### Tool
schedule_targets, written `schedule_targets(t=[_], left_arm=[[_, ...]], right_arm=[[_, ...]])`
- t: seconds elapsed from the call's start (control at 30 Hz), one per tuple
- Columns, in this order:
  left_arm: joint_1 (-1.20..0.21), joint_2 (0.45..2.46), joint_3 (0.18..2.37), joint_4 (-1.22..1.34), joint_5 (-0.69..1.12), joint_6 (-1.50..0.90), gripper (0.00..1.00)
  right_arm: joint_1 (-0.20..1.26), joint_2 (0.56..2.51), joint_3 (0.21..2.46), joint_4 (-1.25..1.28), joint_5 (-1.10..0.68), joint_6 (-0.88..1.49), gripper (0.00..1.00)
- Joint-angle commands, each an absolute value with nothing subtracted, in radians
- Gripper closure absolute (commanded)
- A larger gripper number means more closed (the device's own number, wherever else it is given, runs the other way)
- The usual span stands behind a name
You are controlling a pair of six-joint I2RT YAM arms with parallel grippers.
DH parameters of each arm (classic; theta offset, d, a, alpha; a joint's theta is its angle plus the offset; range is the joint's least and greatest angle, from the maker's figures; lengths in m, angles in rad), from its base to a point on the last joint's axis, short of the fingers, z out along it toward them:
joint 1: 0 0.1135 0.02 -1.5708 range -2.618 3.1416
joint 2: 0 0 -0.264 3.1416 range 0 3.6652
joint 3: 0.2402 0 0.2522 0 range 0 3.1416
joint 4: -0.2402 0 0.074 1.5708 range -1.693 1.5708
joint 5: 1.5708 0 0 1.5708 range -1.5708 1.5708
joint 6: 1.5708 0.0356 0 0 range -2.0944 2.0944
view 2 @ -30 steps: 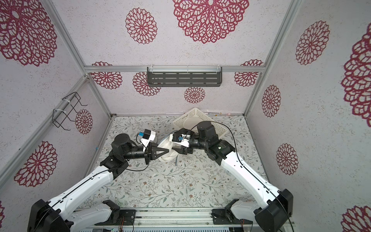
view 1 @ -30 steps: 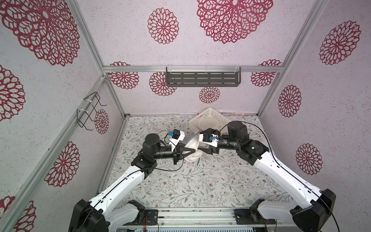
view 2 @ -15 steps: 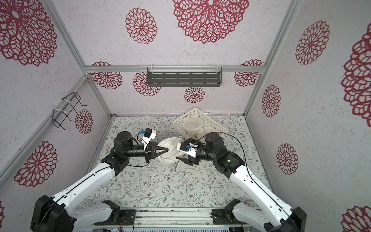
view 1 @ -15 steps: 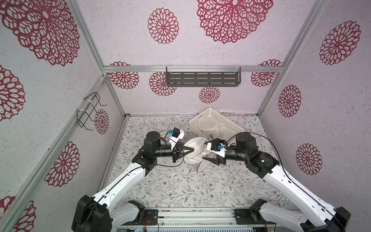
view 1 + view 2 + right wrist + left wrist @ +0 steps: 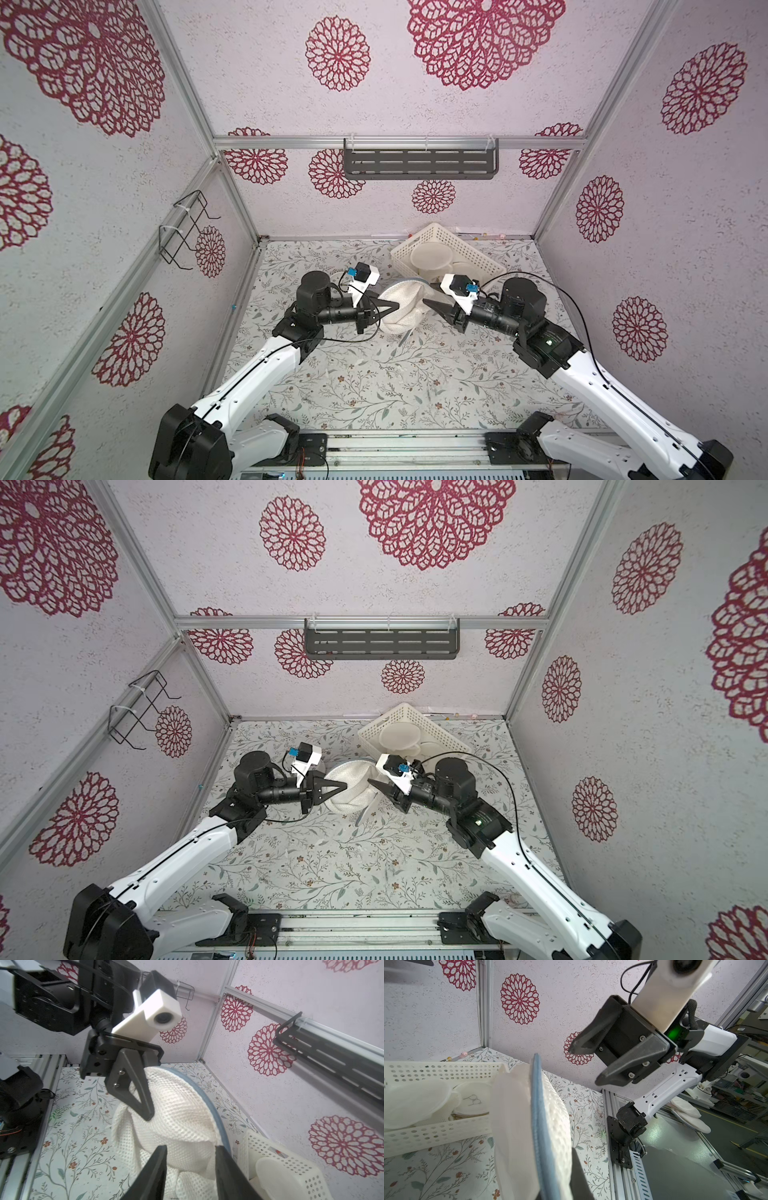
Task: Turn the laundry bag inside out
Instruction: Turn over the laundry bag.
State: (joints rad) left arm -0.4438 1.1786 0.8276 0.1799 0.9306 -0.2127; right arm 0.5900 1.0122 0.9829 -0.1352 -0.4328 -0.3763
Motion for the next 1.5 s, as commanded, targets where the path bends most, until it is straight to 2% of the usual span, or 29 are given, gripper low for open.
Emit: schedule_targets(t=[0.0, 0.4, 0.63, 0.8, 1.0, 1.23, 1.3, 1.4, 1.47], left_arm=[[-0.437, 1.186, 0.833, 0.147, 0.952, -0.171, 1.0], [-0.437, 1.189, 0.842, 0.144, 0.974, -0.16, 1.0], [-0.439, 1.19, 0.858, 0.116, 0.962, -0.128, 1.0], [-0.452, 1.166, 0.865, 0.036, 0.927, -0.03, 1.0], [-0.504, 1.114, 0.882, -0.122, 0.859, 0.213, 1.0], [-0.531, 1.05, 0.91, -0.181, 0.815, 0.347, 1.0], [-0.529, 1.033, 0.914, -0.181, 0.79, 0.366, 1.0], [-0.514, 1.014, 0.913, -0.181, 0.768, 0.375, 1.0], [-0.496, 1.017, 0.905, -0.18, 0.79, 0.365, 1.0]], right_arm=[[0.588, 1.057, 1.027, -0.073, -0.41, -0.358, 0.57], [0.588, 1.145, 1.072, -0.07, -0.401, -0.384, 0.71], [0.576, 1.138, 1.096, -0.07, -0.439, -0.379, 1.0], [0.545, 1.156, 1.186, -0.168, -0.468, -0.357, 1.0], [0.535, 1.262, 1.282, -0.367, -0.497, -0.401, 1.0], [0.512, 1.391, 1.307, -0.511, -0.506, -0.377, 1.0], [0.513, 1.43, 1.301, -0.556, -0.501, -0.371, 0.96], [0.513, 1.453, 1.305, -0.586, -0.495, -0.322, 0.8], [0.511, 1.417, 1.295, -0.546, -0.494, -0.281, 0.62]])
